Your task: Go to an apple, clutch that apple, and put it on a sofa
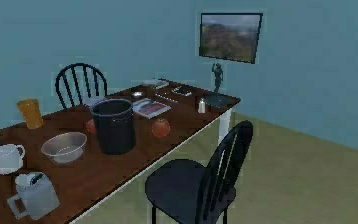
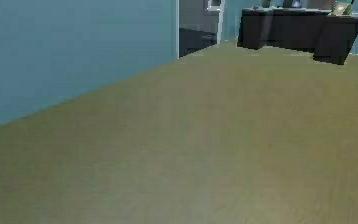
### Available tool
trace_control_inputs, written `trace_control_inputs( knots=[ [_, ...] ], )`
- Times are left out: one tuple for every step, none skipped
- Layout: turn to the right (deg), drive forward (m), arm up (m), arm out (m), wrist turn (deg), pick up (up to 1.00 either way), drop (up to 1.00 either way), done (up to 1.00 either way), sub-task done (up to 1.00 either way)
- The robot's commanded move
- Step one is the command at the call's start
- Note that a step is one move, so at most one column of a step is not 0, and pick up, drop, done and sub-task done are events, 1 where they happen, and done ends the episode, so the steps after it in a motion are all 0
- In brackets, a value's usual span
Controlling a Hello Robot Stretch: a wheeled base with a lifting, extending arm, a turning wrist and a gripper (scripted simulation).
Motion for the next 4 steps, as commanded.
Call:
trace_control_inputs(
  knots=[
    [33.0, 0.00, 0.00, 0.00, 0.0, 0.00, 0.00, 0.00, 0.00],
    [3.0, 0.00, 0.00, 0.00, 0.0, 0.00, 0.00, 0.00, 0.00],
    [45.0, 0.00, 0.00, 0.00, 0.0, 0.00, 0.00, 0.00, 0.00],
    [3.0, 0.00, 0.00, 0.00, 0.0, 0.00, 0.00, 0.00, 0.00]
  ],
)
